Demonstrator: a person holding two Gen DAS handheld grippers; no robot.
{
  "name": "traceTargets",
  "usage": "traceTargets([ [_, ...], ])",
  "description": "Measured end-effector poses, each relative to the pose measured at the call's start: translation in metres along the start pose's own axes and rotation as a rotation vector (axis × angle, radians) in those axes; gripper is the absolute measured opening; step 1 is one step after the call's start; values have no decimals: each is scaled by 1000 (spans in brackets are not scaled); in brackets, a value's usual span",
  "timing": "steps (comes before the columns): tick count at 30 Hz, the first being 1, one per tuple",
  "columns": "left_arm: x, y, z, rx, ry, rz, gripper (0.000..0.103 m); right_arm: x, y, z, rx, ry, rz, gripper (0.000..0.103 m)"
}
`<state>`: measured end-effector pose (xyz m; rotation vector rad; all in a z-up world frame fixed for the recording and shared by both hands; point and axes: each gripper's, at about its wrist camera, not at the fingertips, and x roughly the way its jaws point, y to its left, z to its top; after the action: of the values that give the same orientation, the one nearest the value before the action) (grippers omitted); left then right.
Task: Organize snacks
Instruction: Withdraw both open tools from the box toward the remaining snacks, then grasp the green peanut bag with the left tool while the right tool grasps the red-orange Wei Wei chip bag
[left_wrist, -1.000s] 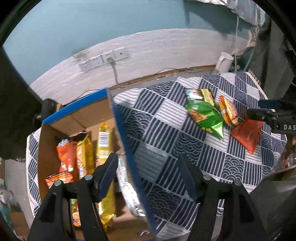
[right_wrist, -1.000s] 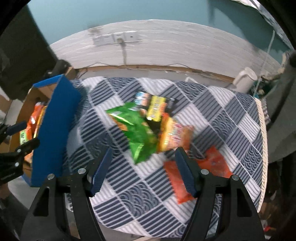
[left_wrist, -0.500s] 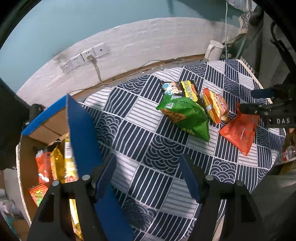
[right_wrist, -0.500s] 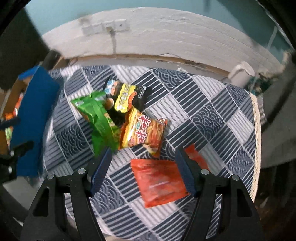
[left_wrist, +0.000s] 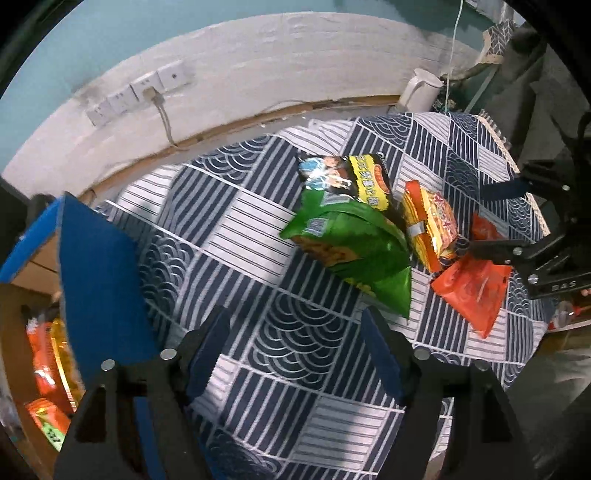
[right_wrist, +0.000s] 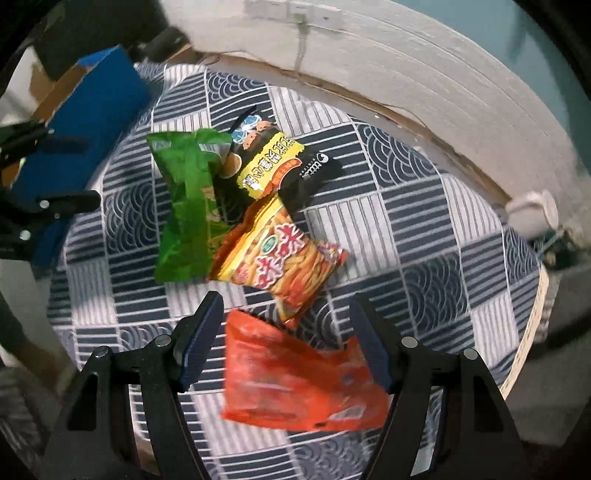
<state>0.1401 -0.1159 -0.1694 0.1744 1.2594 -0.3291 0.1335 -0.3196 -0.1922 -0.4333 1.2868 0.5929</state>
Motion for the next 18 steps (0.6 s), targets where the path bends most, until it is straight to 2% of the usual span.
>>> traceTargets([
  [9,24,-2,5,-35,64,-37,76,24,17,9,-247,7,0,71],
  [18,34,6,6,-63,90,-36,76,55,27,18,-273,27,45,70],
])
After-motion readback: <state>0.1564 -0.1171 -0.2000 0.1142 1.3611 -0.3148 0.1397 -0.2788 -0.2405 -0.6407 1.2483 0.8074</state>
